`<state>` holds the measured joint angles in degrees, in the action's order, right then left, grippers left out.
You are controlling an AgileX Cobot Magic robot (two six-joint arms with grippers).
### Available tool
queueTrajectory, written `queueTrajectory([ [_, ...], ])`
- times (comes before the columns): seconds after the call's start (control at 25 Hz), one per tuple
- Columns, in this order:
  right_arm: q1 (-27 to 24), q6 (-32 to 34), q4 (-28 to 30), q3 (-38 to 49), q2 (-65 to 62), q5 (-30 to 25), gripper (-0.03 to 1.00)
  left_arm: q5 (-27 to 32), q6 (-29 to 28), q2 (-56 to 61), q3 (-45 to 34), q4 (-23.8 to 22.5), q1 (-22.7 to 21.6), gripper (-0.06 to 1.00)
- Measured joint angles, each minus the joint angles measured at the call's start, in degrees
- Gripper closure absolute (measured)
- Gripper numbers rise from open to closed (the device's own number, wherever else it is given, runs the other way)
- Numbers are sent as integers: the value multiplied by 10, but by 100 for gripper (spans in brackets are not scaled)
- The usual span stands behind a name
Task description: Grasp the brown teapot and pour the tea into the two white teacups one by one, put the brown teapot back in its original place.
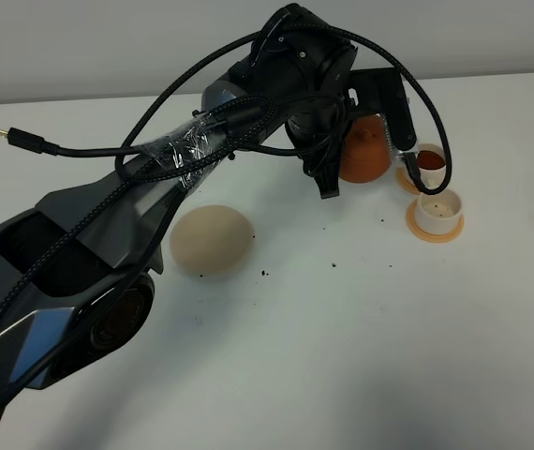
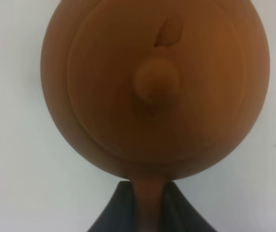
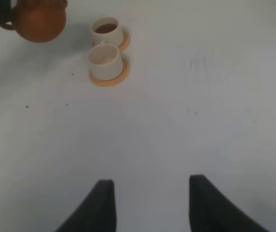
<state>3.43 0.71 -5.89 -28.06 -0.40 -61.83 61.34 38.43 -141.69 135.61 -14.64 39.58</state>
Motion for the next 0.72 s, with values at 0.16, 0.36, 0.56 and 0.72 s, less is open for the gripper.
queueTrajectory([
  [0.16,0,0,0,0,0,0,60,30,-45,4,1,42,0,82],
  [0.36,0,0,0,0,0,0,60,48,-88,4,1,48,0,82],
  [0.56,0,0,0,0,0,0,60,62,-105,4,1,49,0,82],
  [0.72,0,0,0,0,0,0,60,70,-107,4,1,49,0,82],
])
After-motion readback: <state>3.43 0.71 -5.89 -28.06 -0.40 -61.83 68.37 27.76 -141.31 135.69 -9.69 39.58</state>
